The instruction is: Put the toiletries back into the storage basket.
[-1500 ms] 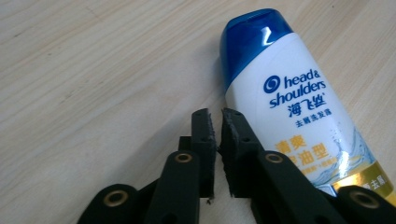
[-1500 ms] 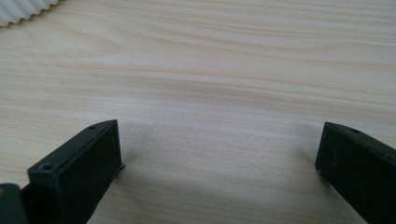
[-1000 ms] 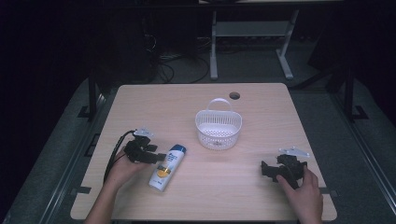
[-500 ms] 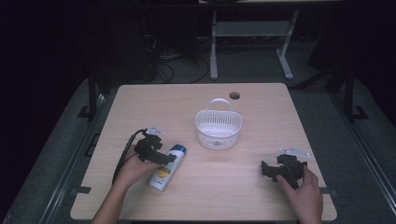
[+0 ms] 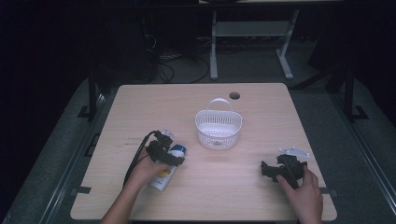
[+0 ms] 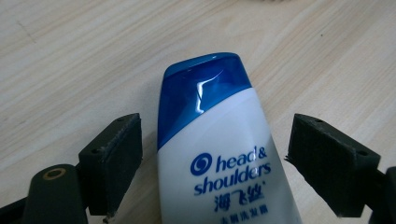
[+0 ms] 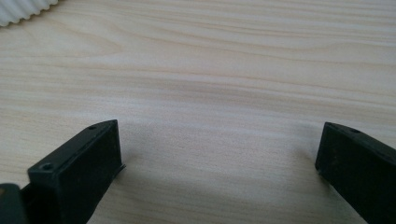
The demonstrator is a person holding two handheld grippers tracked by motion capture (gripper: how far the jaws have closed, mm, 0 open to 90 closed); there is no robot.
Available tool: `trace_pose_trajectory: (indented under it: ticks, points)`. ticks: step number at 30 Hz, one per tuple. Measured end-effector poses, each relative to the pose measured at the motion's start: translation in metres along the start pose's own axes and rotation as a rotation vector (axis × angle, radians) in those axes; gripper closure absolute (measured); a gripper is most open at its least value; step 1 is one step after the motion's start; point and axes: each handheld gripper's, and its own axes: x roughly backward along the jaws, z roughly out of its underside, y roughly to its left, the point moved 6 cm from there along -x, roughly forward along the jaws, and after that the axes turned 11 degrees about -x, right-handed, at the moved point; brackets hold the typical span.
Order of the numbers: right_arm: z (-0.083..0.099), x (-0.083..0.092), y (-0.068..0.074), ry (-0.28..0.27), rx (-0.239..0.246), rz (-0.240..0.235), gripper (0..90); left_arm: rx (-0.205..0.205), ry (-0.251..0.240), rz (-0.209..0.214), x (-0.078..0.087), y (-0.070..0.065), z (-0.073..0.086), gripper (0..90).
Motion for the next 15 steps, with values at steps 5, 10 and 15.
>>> trace_pose_trajectory:
  ticks: [5, 10, 15]
  points:
    - [0.0000, 0.0000, 0.0000, 0.000, 0.000, 0.000, 0.0, 0.011, 0.021, 0.002, -0.0069, 0.0002, 0.0008, 17.6]
    - [0.0000, 0.0000, 0.0000, 0.000, 0.000, 0.000, 0.0, 0.014, 0.030, -0.003, -0.0092, 0.0007, 0.0008, 17.8]
    - [0.0000, 0.0000, 0.0000, 0.000, 0.000, 0.000, 0.0, -0.002, 0.043, -0.036, -0.0112, 0.0008, -0.0009, 18.6]
